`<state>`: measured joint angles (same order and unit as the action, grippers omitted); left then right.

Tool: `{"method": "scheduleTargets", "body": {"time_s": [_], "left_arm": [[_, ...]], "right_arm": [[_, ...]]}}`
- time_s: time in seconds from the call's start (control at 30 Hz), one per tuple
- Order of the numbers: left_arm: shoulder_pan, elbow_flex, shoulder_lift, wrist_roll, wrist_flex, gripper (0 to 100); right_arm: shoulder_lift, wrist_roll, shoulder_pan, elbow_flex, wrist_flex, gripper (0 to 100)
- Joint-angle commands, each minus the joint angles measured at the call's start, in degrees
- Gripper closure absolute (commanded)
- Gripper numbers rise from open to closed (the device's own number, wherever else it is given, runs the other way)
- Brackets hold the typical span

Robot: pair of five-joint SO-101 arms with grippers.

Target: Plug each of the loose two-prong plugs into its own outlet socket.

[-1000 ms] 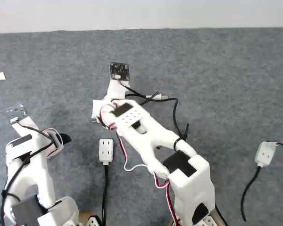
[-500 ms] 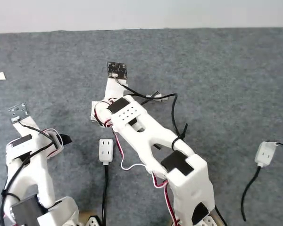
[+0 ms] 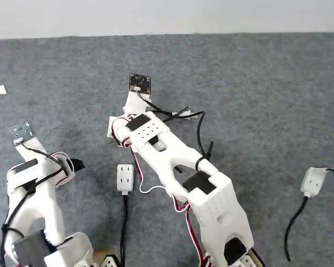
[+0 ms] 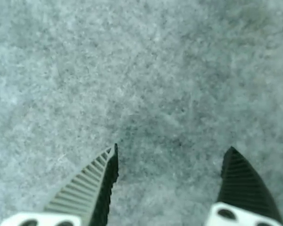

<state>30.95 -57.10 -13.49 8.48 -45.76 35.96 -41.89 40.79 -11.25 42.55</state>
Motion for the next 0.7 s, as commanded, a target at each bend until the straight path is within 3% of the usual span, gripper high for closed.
{"method": "scheduleTargets", "body": {"time_s": [0.0,0.67], "left_arm": [[0.09,2.51,0.09,-0.44,-0.62,67],[0.00,2.51,0.18,-0.44,-0.62,67]], "right_arm": [[-0.57,-0.62,-1.19,-5.63,4.00,81.9],[13.32,-0.70,-1.80,-28.92,22.99,82.2]]}}
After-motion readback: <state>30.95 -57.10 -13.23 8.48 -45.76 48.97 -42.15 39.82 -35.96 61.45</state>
